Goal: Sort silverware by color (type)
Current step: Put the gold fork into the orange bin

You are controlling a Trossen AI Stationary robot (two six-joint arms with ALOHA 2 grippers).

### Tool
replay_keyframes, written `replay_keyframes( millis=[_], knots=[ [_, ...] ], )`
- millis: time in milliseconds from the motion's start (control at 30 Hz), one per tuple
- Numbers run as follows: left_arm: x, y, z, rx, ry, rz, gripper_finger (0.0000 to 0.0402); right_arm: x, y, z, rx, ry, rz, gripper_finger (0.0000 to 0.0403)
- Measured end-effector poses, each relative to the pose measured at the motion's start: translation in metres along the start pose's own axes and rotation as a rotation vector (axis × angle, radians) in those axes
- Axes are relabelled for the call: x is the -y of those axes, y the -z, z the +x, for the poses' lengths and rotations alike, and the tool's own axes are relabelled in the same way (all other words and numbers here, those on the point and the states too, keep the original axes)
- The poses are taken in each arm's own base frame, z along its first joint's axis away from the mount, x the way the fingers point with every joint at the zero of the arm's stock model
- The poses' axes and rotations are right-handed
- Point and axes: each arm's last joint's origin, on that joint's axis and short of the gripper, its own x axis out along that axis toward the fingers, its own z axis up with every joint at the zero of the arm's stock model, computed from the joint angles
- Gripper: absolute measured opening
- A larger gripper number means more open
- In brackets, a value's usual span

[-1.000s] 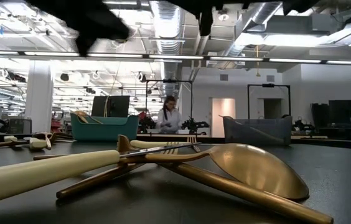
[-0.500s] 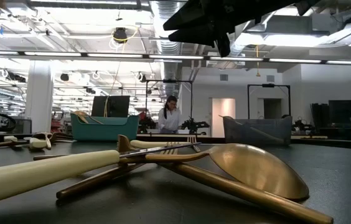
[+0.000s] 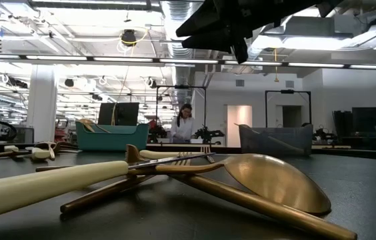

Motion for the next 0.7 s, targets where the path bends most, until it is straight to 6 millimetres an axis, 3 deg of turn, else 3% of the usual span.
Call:
replay_keyframes(
  millis=[300,700],
  knots=[
    [0.0029,0.0021,0.0002,-0.019,0.023,0.005,0.0042,-0.0019,0.0009,-0.0011,-0.004,-0.005,-0.002,0.0153],
    [-0.0041,-0.0023,0.0023,-0.069,-0.1,0.015,0.0166,-0.0011,0.0026,-0.001,-0.02,0.001,0.03,0.0153]
  ],
)
